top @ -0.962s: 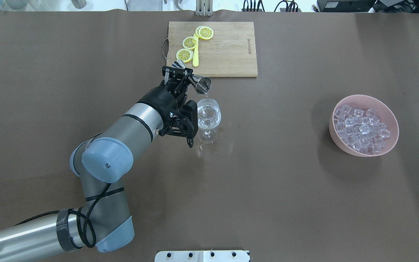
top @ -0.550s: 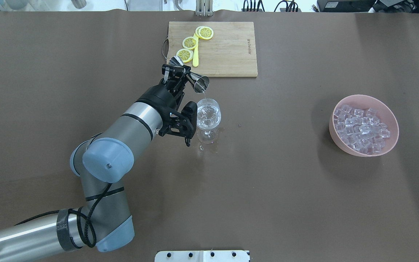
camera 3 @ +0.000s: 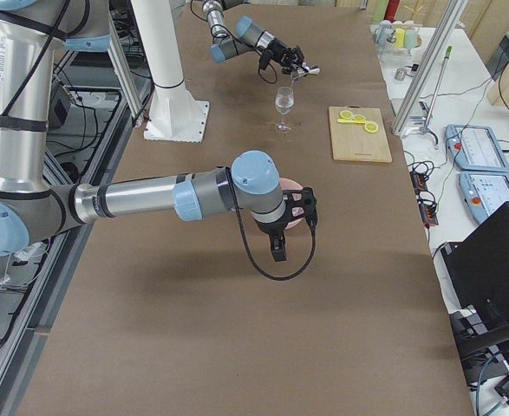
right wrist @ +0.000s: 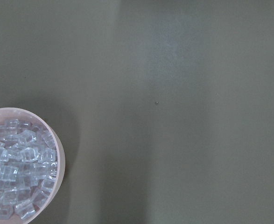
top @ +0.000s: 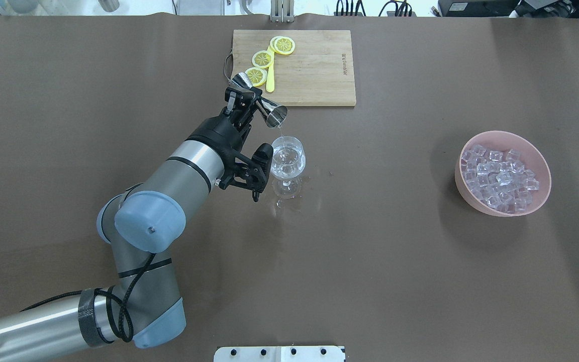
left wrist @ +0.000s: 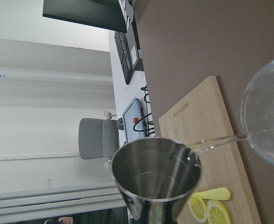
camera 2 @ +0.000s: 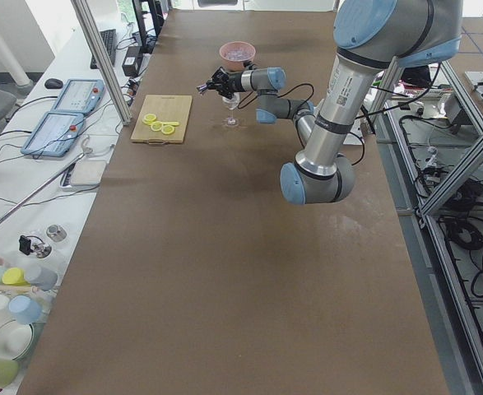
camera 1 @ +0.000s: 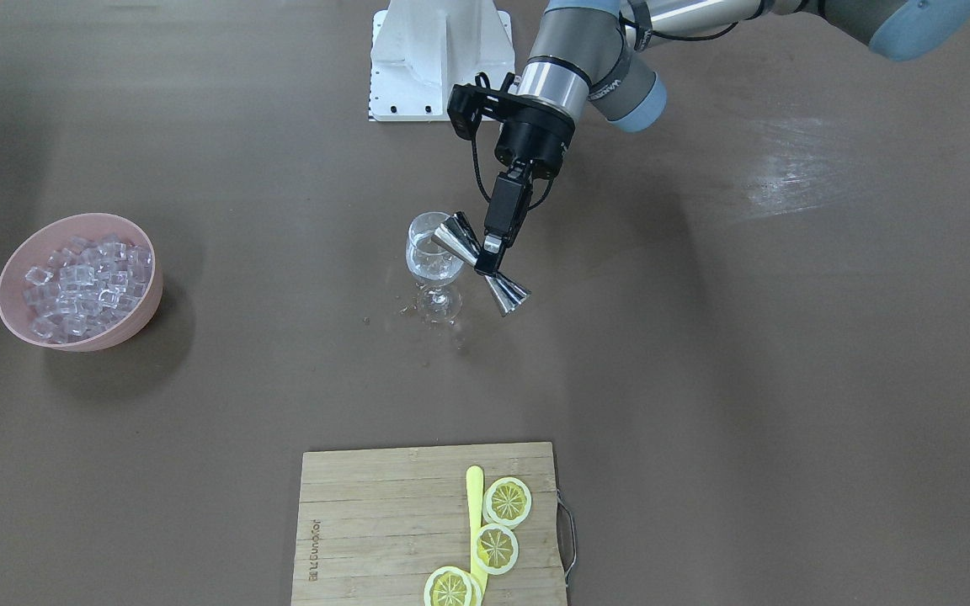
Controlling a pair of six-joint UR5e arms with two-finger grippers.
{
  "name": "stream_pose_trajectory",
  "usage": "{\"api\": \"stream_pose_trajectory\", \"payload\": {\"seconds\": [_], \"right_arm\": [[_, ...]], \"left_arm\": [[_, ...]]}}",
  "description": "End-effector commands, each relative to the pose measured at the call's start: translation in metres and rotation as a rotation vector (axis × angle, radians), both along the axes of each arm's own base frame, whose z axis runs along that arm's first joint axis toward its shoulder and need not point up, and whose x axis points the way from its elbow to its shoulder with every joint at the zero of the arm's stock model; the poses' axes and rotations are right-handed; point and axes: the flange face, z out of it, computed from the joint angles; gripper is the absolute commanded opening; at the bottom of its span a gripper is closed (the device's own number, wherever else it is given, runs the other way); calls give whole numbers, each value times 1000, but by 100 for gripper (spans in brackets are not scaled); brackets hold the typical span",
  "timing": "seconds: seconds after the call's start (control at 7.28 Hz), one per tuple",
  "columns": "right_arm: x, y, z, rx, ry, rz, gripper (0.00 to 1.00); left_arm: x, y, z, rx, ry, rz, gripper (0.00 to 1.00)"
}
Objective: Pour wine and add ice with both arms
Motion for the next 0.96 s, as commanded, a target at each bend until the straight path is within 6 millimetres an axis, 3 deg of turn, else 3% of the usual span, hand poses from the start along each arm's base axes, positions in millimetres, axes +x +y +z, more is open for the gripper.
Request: {"api": "stream_pose_trajectory", "payload": {"seconds": [0.0, 0.55, 0.82], "right_arm": [[0, 0, -1, -4, -2, 5, 100], [0, 1, -8, -7, -8, 18, 100], [0, 1, -10, -3, -10, 19, 100]], "left_arm": [[0, 0, -1, 41, -73, -6, 0], [0, -1, -12, 112, -190, -23, 0], [-8, 2, -15, 79, -24, -17, 0]]}}
